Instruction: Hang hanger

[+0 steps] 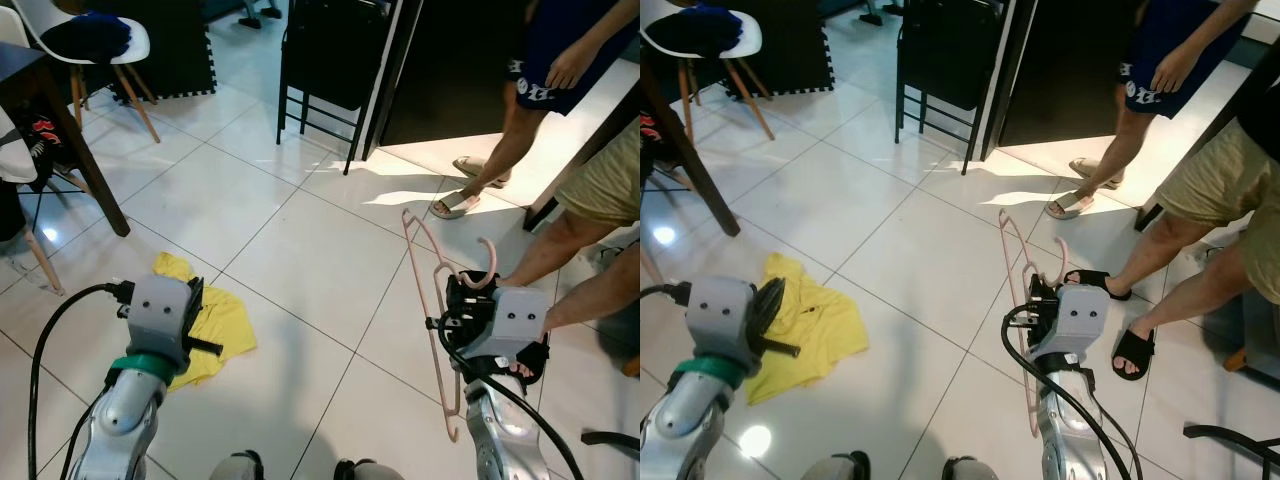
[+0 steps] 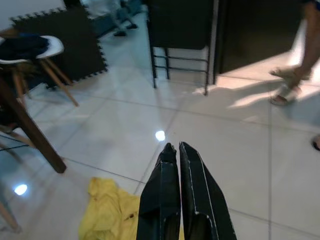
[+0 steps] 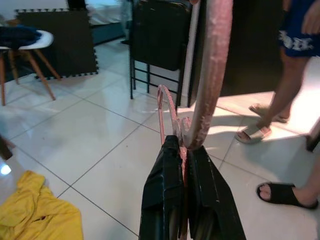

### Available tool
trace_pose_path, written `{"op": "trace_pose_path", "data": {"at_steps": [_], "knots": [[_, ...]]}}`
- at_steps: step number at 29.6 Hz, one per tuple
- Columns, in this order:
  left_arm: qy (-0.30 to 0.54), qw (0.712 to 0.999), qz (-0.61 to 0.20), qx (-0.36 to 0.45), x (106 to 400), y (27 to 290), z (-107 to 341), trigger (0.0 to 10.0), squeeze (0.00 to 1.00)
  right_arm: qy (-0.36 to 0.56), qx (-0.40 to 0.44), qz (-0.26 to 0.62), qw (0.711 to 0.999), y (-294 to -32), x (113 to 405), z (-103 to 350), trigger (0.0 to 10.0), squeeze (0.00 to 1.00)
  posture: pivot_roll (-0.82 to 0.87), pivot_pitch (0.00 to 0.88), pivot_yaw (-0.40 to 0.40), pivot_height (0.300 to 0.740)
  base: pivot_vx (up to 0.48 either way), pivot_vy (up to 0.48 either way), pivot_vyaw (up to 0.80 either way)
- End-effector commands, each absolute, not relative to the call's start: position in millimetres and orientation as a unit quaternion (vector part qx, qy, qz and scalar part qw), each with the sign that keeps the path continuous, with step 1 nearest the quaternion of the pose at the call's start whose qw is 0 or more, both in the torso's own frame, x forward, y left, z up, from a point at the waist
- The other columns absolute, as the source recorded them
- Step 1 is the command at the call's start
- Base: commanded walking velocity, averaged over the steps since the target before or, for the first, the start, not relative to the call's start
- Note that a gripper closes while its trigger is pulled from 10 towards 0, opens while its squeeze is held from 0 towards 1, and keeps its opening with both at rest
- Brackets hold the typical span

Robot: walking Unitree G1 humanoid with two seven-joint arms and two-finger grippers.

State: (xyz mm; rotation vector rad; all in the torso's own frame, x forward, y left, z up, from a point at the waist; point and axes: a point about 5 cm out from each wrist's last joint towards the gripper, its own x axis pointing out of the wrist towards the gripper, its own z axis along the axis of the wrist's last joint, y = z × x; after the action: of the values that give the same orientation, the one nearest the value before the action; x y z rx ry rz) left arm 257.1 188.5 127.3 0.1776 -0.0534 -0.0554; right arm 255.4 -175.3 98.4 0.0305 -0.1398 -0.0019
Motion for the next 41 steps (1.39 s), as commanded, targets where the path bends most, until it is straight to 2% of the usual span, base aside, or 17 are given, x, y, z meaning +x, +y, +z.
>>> {"op": "trace_pose_path", "data": {"at_steps": [1,3,9,13,41], "knots": [[-0.010,0.996,-0.021,0.081,256,190,121,10.0,0.00,-0.069,0.009,-0.005,0.998,-177,255,100,10.0,0.00,0.01,0.045,-0.031,0.740,0.000,0.000,0.00],[-0.030,0.997,-0.014,0.067,274,184,137,10.0,0.00,-0.081,0.009,-0.002,0.997,-174,264,110,10.0,0.00,0.00,0.046,-0.031,0.740,0.000,0.000,0.00],[-0.033,0.998,-0.031,0.038,287,171,155,10.0,0.00,-0.085,0.016,0.011,0.996,-165,271,122,10.0,0.00,-0.01,0.045,-0.023,0.740,0.000,0.000,-0.53],[-0.028,0.998,-0.054,0.032,291,163,161,10.0,0.00,-0.082,0.026,0.012,0.996,-164,271,123,10.0,0.00,-0.02,0.046,-0.021,0.740,0.000,0.000,-0.80],[-0.024,0.996,-0.061,0.068,296,161,158,10.0,0.00,-0.072,0.038,0.007,0.997,-162,275,122,10.0,0.00,-0.02,0.026,0.005,0.740,0.000,0.000,-0.80]]}}
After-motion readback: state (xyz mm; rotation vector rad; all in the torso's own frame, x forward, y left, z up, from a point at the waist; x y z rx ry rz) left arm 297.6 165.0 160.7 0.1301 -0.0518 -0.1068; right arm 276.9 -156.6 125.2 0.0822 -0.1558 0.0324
